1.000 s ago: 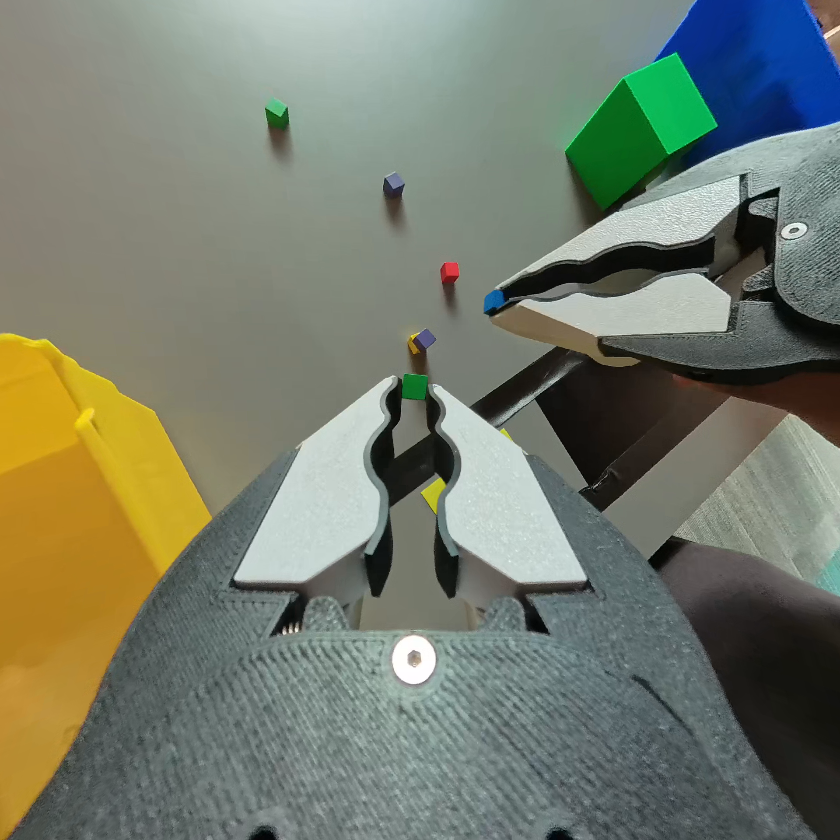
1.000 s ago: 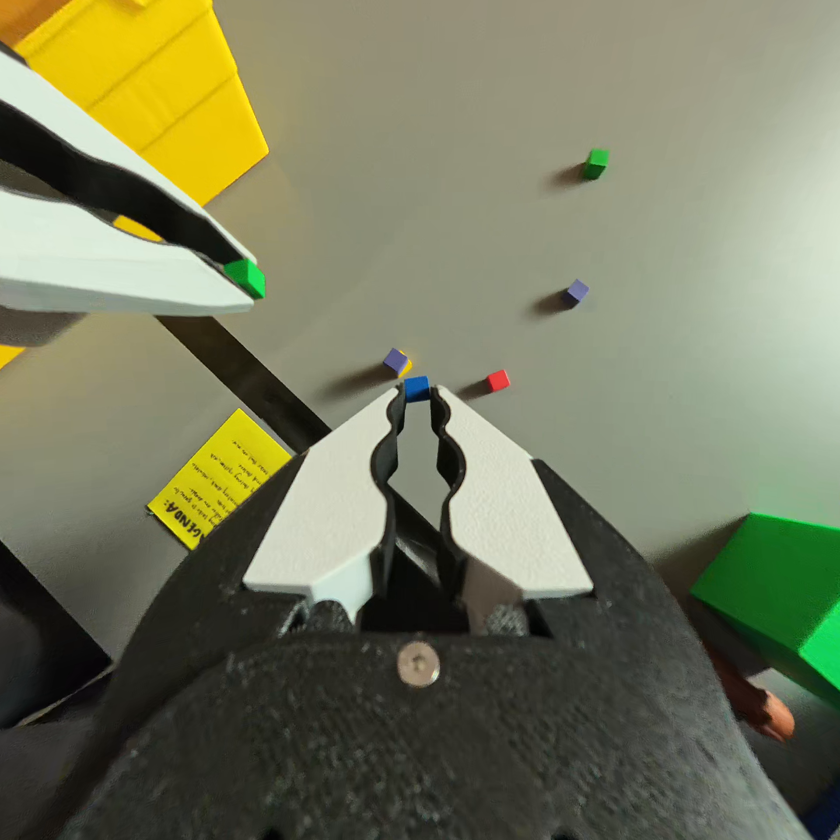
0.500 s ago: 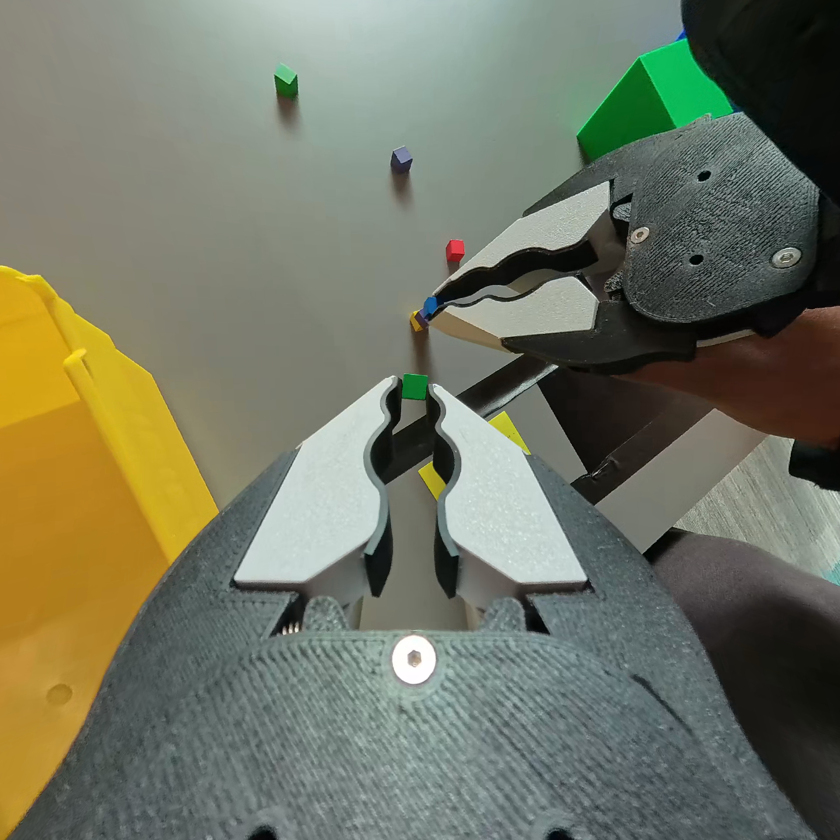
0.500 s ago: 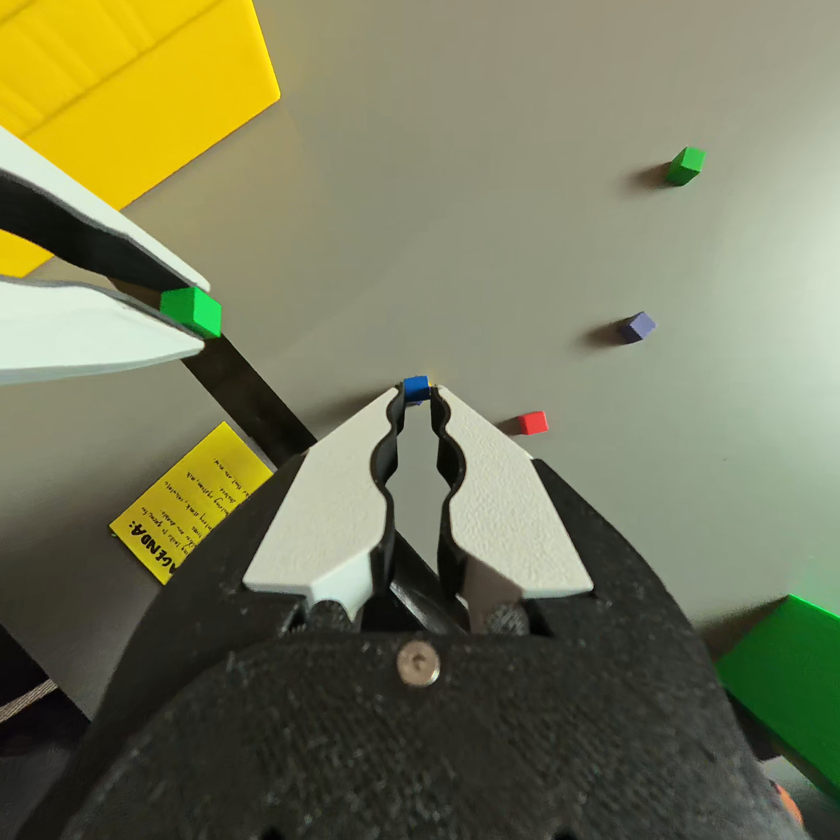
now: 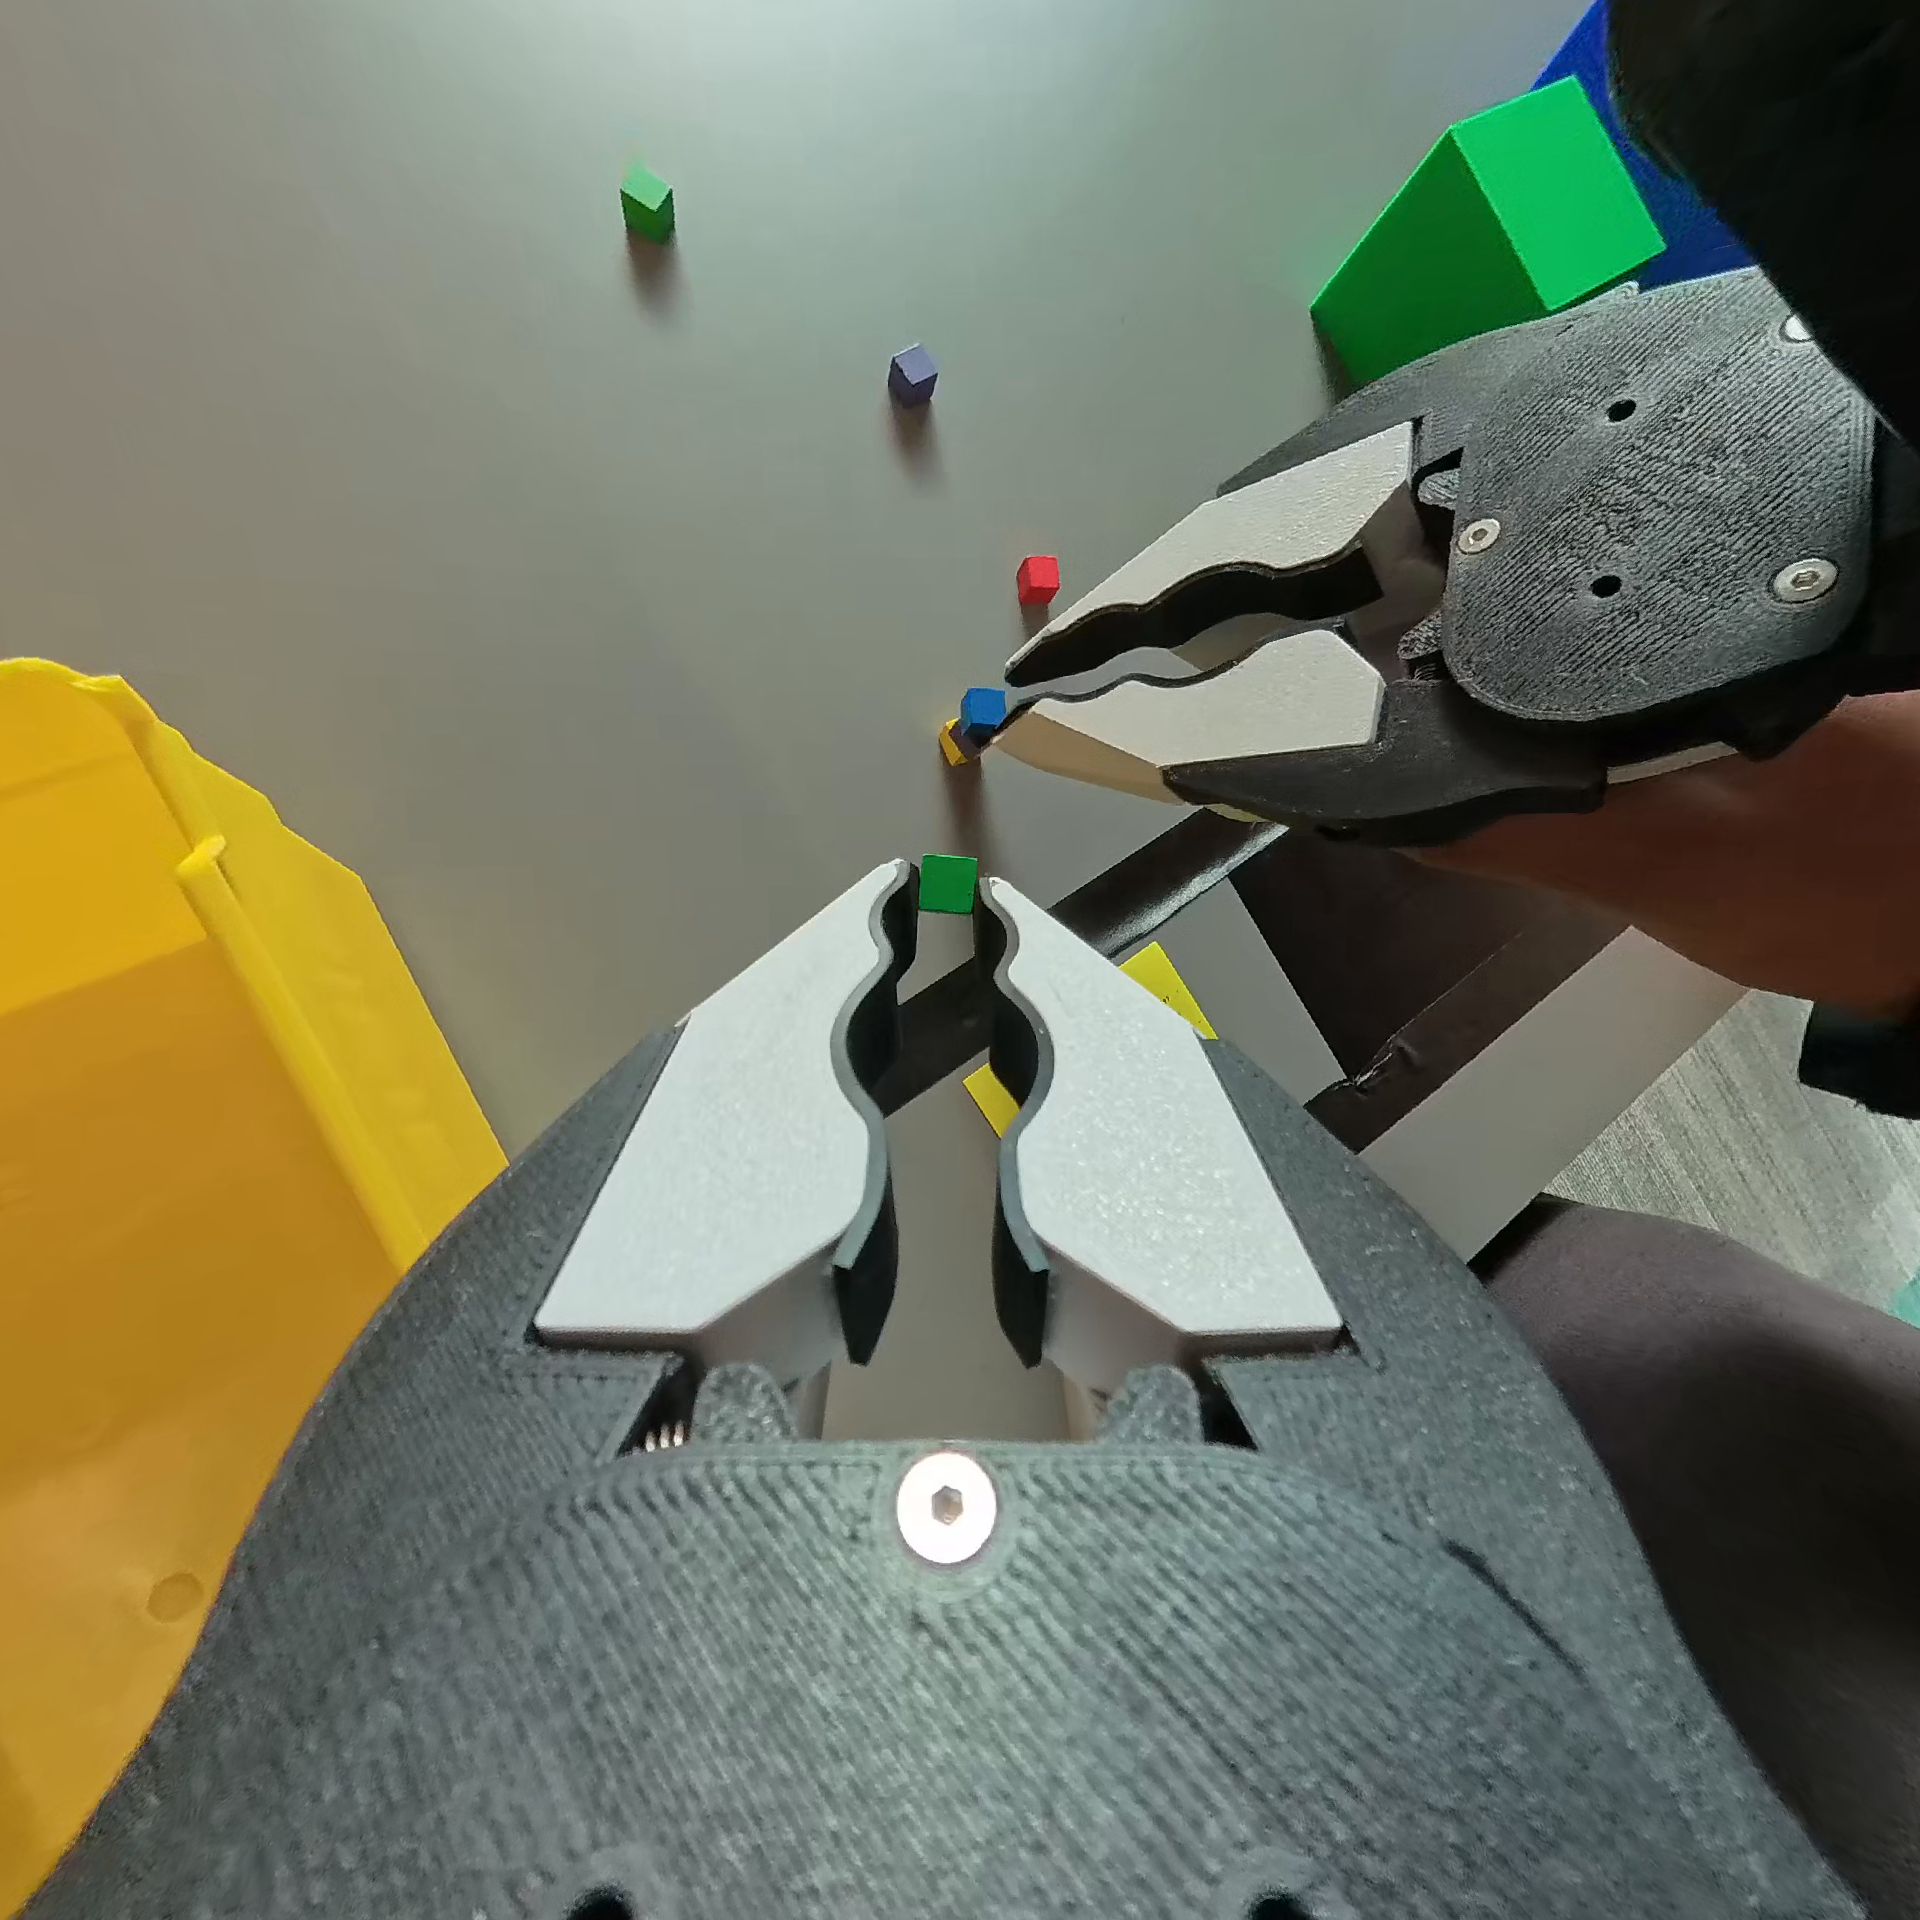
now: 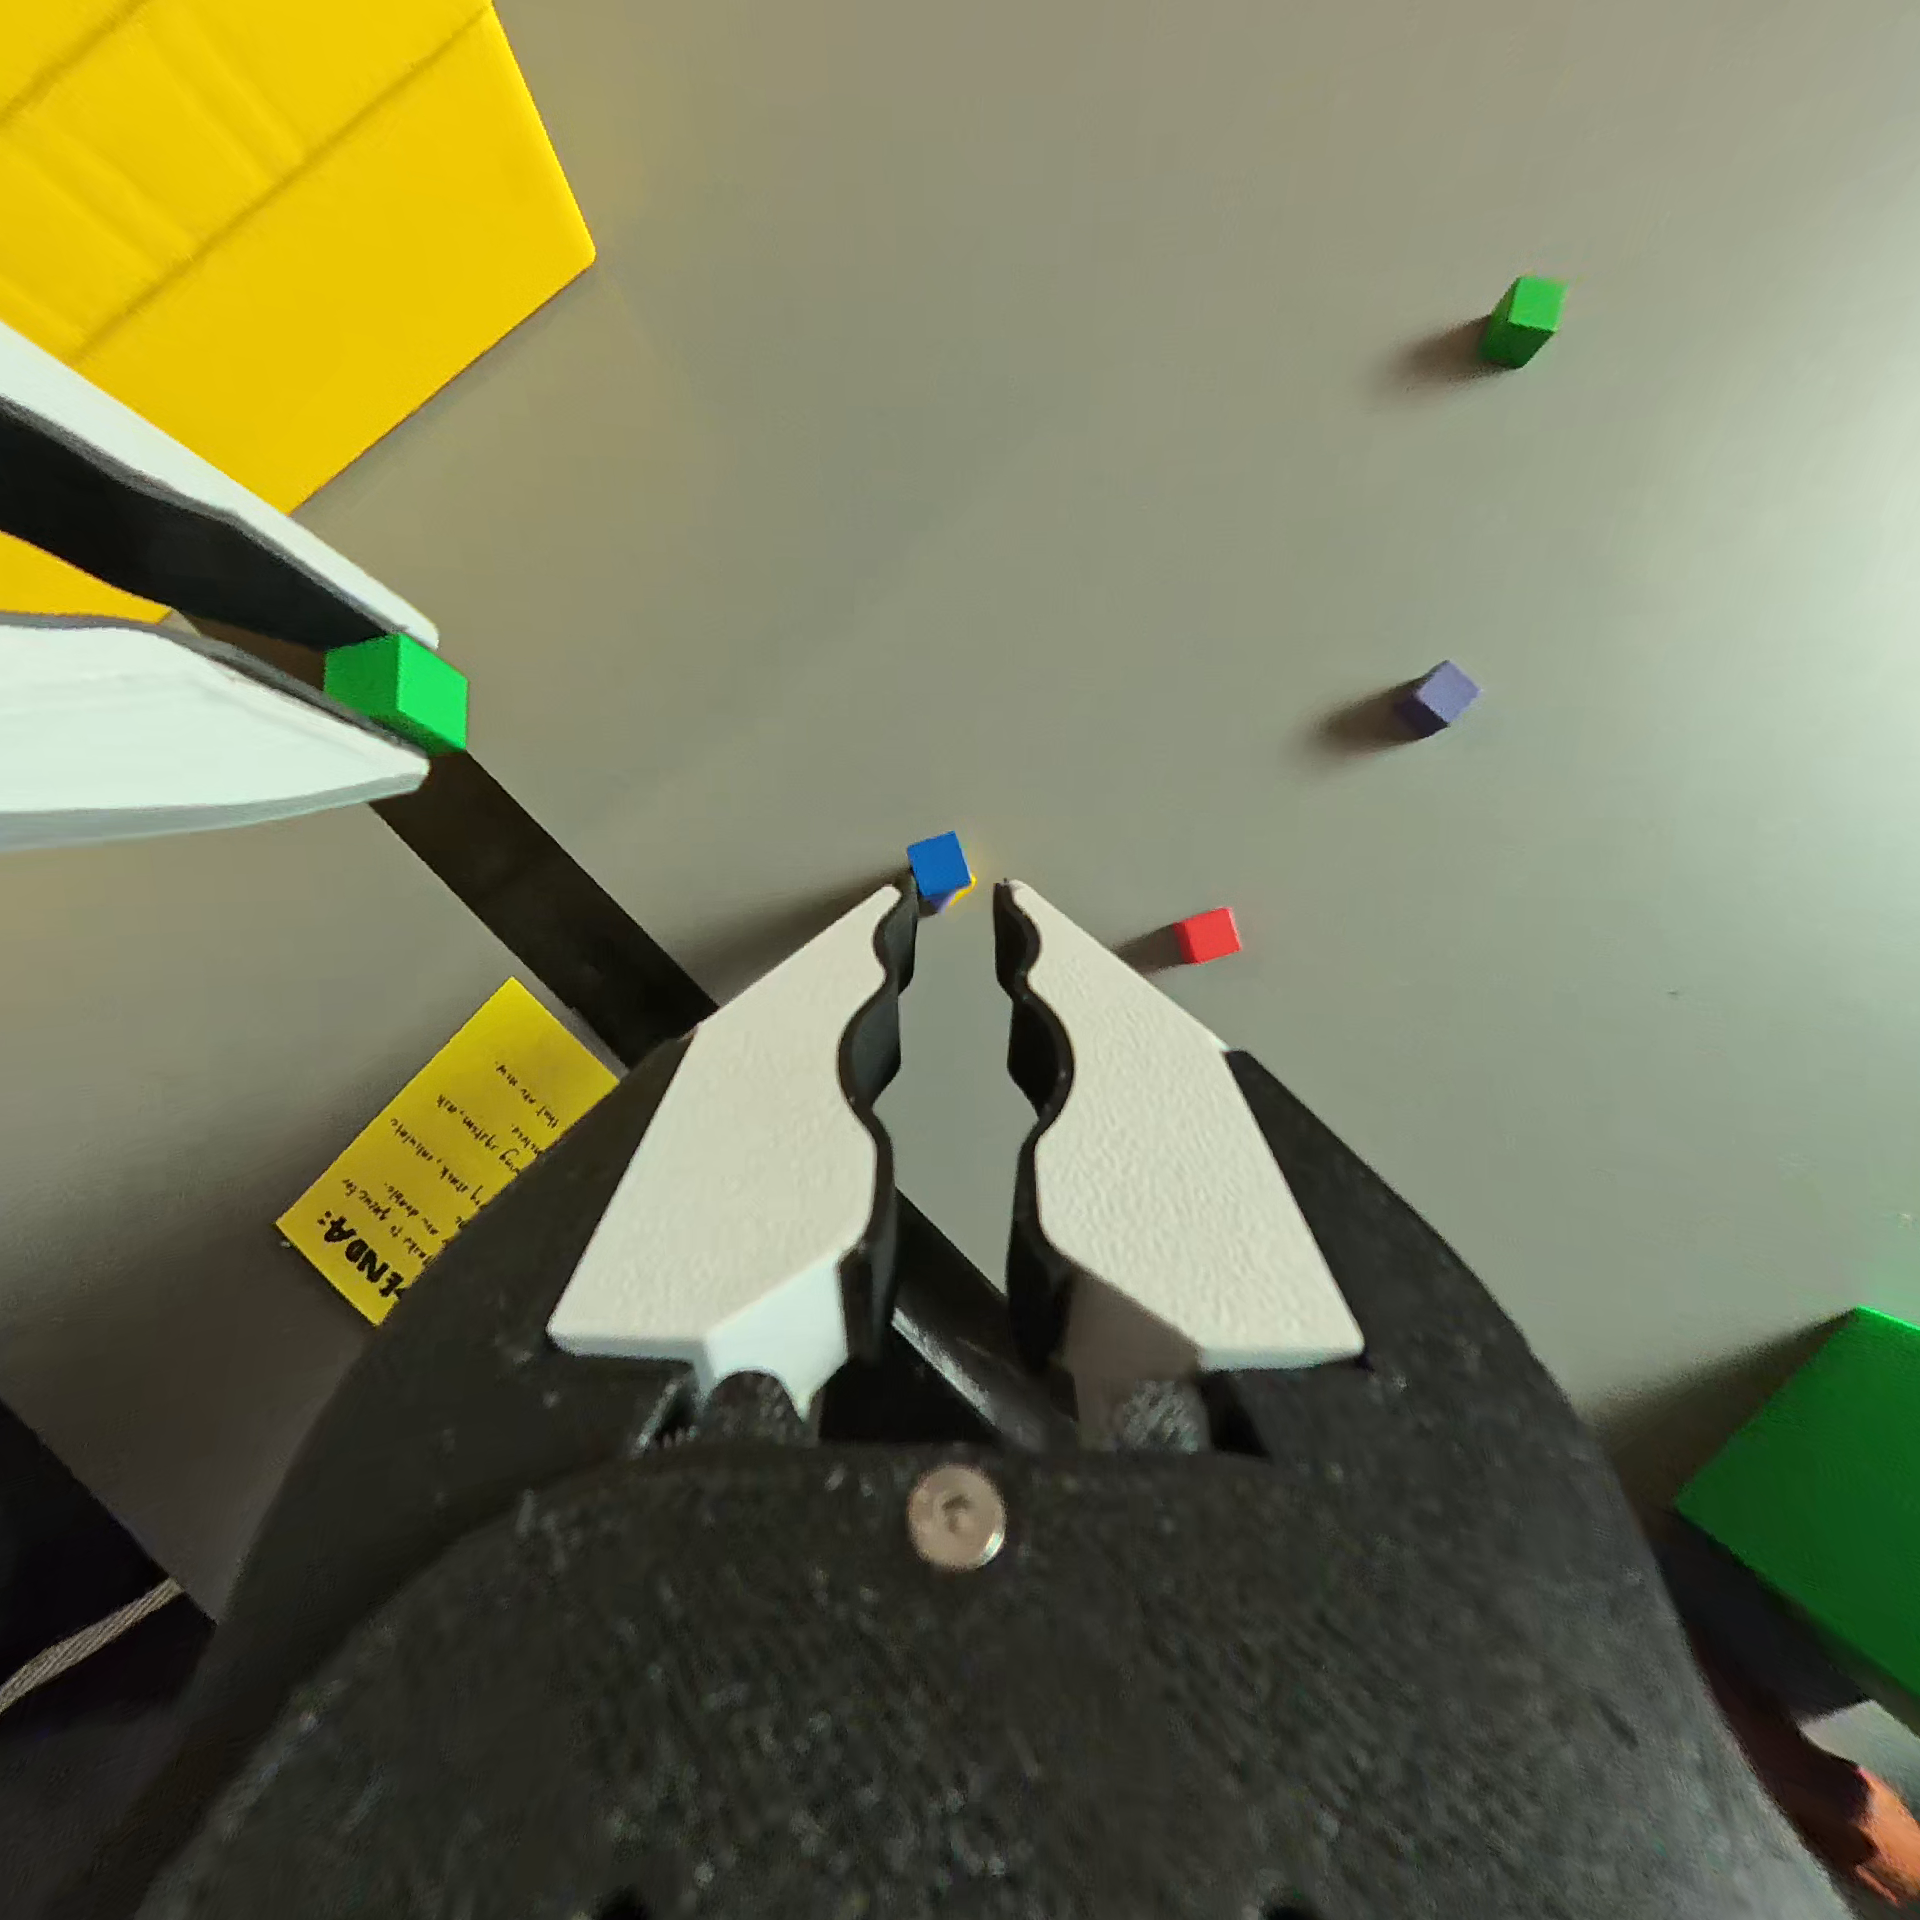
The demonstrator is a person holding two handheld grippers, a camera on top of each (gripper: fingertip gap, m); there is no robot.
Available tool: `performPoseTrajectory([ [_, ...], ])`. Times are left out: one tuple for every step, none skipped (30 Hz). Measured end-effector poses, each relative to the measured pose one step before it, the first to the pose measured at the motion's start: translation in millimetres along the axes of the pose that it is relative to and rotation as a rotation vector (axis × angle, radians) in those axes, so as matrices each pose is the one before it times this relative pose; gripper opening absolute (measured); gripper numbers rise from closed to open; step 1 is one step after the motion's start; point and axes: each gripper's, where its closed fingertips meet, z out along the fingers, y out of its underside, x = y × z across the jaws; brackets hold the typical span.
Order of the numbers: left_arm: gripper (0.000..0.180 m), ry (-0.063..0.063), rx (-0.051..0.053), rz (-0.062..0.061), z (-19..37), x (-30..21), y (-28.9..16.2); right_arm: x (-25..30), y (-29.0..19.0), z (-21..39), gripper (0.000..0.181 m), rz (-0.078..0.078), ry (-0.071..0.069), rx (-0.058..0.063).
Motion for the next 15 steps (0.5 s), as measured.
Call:
performPoseTrajectory([
  [0.006, 0.0008, 0.0005, 0.0013, 0.01, -0.27, -0.83, 0.75, -0.33, -1.32, 0.014, 0.0067, 0.0015, 0.0032],
  [0.006, 0.0011, 0.0010, 0.0012, -0.16, -0.09, -0.91, 0.66, -0.39, -1.80, 0.014, 0.0069, 0.0016, 0.0044],
  [0.006, 0.0015, 0.0014, 0.0006, 0.00, 0.04, -1.12, 0.62, -0.49, -2.24, 0.015, 0.0061, 0.0022, 0.0053],
  [0.006, 0.0024, 0.0017, 0.0007, 0.10, 0.27, -1.21, 0.53, -0.08, -2.52, 0.015, 0.0061, 0.0028, 0.0052],
  [0.006, 0.0032, 0.0008, 0.0015, 0.34, 0.63, -1.15, 0.35, 0.43, -3.01, 0.015, 0.0079, 0.0028, 0.0052],
  [0.006, 0.0032, 0.0002, 0.0020, 0.47, 0.73, -0.89, -0.04, 0.80, -3.20, 0.015, 0.0104, 0.0007, 0.0063],
  [0.006, 0.0033, -0.0003, 0.0024, 0.74, 0.87, -0.79, -0.33, 1.39, -3.42, 0.016, 0.0118, -0.0005, 0.0068],
  [0.006, 0.0035, -0.0003, 0.0032, 0.90, 1.02, -0.74, -0.13, 2.29, -3.55, 0.016, 0.0123, 0.0021, 0.0048],
  [0.006, 0.0037, -0.0003, 0.0031, 1.14, 1.20, -0.65, 0.13, 2.96, -3.52, 0.016, 0.0135, 0.0039, 0.0033],
  [0.006, 0.0045, -0.0004, 0.0018, 1.35, 1.36, -0.59, -0.18, 3.46, -3.55, 0.016, 0.0153, 0.0023, 0.0037],
  [0.006, 0.0056, -0.0011, 0.0001, 1.60, 1.51, -0.24, -0.42, 4.05, -3.60, 0.016, 0.0158, 0.0014, 0.0025],
  [0.006, 0.0061, -0.0014, 0.0000, 1.84, 1.82, -0.08, -0.07, 4.55, -3.54, 0.016, 0.0144, 0.0026, 0.0000],
  [0.006, 0.0053, -0.0023, 0.0014, 2.00, 1.69, -0.01, 0.30, 4.62, -3.43, 0.016, 0.0128, 0.0033, -0.0013],
  [0.006, 0.0046, -0.0033, 0.0027, 1.87, 1.62, 0.09, 0.52, 4.26, -3.28, 0.016, 0.0113, 0.0035, -0.0016],
  [0.006, 0.0052, -0.0031, 0.0032, 1.90, 1.78, -0.06, 0.91, 3.73, -3.18, 0.016, 0.0098, 0.0042, -0.0006],
])
